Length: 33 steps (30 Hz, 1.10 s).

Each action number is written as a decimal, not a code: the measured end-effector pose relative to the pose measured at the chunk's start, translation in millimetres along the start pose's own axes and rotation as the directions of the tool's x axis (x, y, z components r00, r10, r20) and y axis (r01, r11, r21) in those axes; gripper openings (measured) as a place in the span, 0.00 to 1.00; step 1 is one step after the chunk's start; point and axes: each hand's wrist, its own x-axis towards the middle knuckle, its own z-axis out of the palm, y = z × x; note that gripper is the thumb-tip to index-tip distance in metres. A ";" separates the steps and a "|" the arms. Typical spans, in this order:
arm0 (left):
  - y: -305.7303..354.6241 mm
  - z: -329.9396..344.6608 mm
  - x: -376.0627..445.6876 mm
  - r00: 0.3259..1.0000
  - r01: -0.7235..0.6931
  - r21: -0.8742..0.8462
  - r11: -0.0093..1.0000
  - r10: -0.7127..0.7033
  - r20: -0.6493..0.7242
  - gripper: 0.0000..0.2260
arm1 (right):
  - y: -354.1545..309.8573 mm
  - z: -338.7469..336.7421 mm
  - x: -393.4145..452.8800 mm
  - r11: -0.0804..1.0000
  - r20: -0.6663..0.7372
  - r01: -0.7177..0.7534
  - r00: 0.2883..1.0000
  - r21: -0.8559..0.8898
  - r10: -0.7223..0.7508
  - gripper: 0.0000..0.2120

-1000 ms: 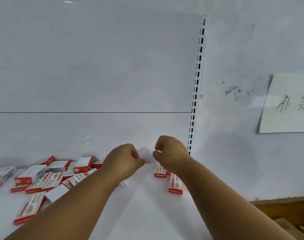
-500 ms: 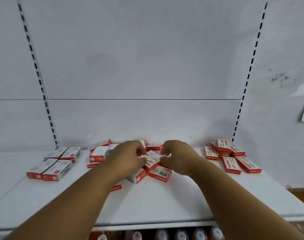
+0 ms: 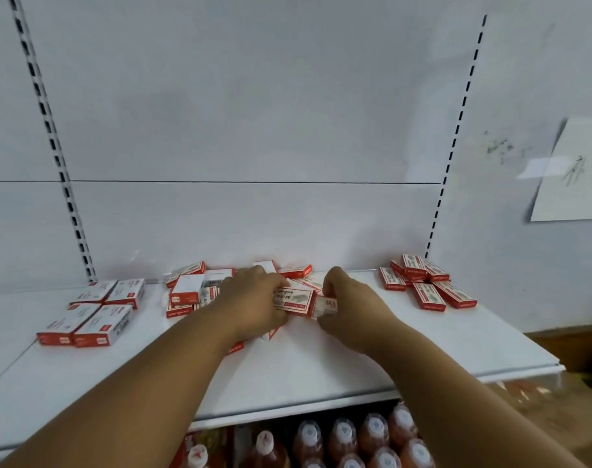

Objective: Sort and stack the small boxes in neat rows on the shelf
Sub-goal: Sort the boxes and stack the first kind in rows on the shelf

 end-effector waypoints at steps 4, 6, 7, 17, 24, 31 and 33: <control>8.7 -6.9 1.5 0.988 -0.064 -0.105 0.992 0.048 -0.149 0.18 | 13.7 -6.9 -6.9 0.913 -0.073 -0.090 0.989 0.397 0.129 0.12; 19.7 -12.8 2.9 0.986 -0.042 -0.264 0.963 -0.002 -0.164 0.15 | 20.6 -13.1 -9.7 0.740 -0.035 -0.142 0.975 0.657 0.218 0.13; 26.9 -14.3 4.3 0.987 -0.037 -0.327 0.944 -0.016 -0.158 0.14 | 24.8 -17.5 -10.4 0.644 -0.007 -0.159 0.969 0.748 0.248 0.12; 124.7 12.2 31.6 0.993 0.121 -0.891 0.439 -0.039 0.115 0.06 | 97.2 -66.6 -14.2 0.052 0.144 -0.166 0.945 0.985 0.292 0.14; 190.5 24.1 70.5 0.993 0.117 -0.898 0.424 -0.060 0.101 0.10 | 169.0 -103.9 -0.2 -0.156 0.221 -0.184 0.937 0.970 0.271 0.14; 245.7 43.6 96.5 0.986 0.152 -0.885 0.440 -0.128 0.105 0.09 | 231.8 -129.2 10.9 -0.225 0.289 -0.246 0.940 0.943 0.184 0.24; 257.6 46.1 99.8 0.984 0.157 -0.869 0.469 -0.154 0.095 0.08 | 242.9 -130.9 11.9 -0.202 0.291 -0.259 0.945 0.944 0.147 0.20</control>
